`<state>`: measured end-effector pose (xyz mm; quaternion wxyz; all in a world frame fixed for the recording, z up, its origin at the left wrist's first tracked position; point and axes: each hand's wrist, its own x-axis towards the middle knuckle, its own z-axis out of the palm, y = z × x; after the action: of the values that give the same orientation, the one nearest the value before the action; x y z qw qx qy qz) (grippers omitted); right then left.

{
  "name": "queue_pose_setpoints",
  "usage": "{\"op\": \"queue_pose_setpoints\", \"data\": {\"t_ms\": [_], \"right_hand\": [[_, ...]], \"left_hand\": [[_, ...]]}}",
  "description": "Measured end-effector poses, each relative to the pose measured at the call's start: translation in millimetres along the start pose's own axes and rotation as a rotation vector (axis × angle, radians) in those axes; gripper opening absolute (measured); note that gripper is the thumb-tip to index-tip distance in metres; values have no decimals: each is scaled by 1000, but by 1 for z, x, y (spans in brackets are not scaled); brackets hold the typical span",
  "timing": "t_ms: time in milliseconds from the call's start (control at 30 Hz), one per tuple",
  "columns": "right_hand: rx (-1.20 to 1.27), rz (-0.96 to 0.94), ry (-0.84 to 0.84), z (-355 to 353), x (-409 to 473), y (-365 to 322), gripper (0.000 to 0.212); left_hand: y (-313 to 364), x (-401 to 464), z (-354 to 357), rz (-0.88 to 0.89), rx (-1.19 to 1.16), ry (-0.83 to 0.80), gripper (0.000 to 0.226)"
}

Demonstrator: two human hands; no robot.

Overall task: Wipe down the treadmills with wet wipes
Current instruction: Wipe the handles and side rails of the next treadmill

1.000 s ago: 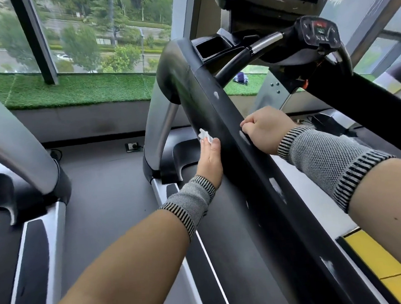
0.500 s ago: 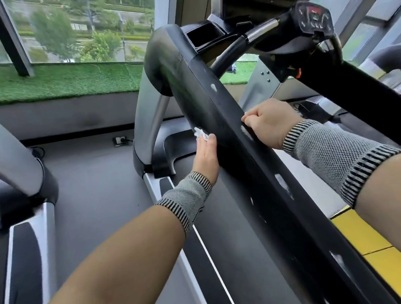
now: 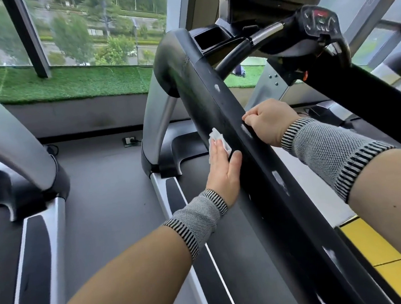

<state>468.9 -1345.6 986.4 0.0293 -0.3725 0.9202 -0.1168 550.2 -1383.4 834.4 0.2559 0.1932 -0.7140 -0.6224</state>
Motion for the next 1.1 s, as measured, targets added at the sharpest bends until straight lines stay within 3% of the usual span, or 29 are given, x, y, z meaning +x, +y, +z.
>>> {"op": "queue_pose_setpoints", "data": {"t_ms": [233, 433, 667, 933, 1100], "right_hand": [[39, -75, -59, -2, -9, 9, 29], [70, -85, -44, -3, -15, 13, 33], [55, -63, -41, 0, -19, 25, 36], [-19, -94, -39, -7, -35, 28, 39], [-42, -112, -32, -8, -40, 30, 36]], "left_hand": [[-8, -59, 17, 190, 145, -96, 81], [20, -16, 4, 127, 207, -25, 85], [14, -73, 25, 224, 254, -86, 81], [24, -38, 16, 136, 279, -21, 74], [10, -92, 36, 219, 220, -53, 81]]}}
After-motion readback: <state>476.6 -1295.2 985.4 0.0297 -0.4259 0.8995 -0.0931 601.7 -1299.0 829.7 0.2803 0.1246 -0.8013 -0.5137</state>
